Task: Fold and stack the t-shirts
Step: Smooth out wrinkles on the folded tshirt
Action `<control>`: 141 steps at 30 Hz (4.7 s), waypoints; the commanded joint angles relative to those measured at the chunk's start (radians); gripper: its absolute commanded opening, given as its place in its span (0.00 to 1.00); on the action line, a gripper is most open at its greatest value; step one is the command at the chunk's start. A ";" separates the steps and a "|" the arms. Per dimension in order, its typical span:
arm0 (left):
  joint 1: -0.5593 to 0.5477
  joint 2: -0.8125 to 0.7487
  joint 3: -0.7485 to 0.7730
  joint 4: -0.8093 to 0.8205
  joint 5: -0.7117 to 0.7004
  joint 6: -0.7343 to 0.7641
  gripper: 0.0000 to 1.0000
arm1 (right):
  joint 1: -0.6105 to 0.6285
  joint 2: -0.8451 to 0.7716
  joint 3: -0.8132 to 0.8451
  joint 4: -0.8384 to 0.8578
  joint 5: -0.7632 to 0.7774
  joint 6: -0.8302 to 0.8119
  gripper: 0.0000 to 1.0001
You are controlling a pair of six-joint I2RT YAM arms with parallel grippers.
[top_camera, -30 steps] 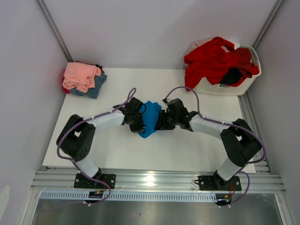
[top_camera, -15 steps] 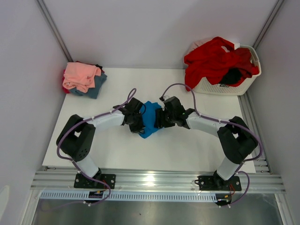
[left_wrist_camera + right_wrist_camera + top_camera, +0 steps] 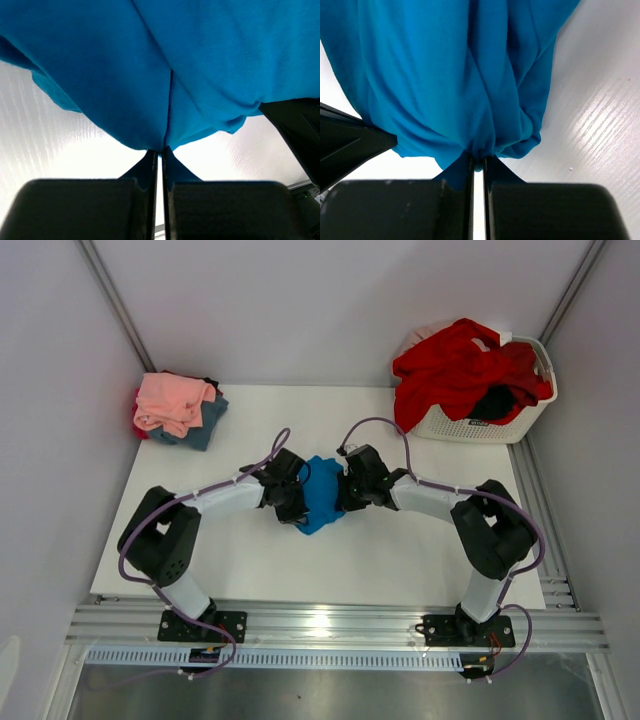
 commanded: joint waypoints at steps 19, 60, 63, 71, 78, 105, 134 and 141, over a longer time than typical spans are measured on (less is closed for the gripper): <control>0.035 -0.224 -0.249 -0.083 -0.084 -0.035 0.00 | -0.105 -0.034 0.042 -0.089 0.190 -0.075 0.00; 0.195 0.626 0.948 -0.294 0.177 0.194 0.13 | -0.013 -0.389 -0.270 -0.027 0.077 0.156 0.44; 0.212 0.662 0.988 -0.324 0.202 0.191 0.17 | -0.013 -0.343 -0.282 0.002 0.078 0.181 0.42; 0.215 0.652 0.904 -0.369 0.188 0.188 0.17 | -0.013 -0.153 -0.225 0.039 0.077 0.185 0.25; 0.196 0.511 0.634 -0.360 0.133 0.189 0.16 | -0.018 0.004 -0.083 0.010 0.094 0.138 0.22; 0.164 -0.103 0.154 -0.312 -0.024 0.129 0.11 | -0.084 -0.145 0.042 -0.222 0.249 -0.015 0.20; -0.078 0.216 0.188 -0.007 0.331 0.071 0.03 | -0.061 -0.061 -0.097 -0.064 0.058 0.136 0.14; -0.049 0.164 0.062 -0.001 0.301 0.096 0.02 | -0.061 -0.038 -0.063 -0.226 0.354 0.144 0.13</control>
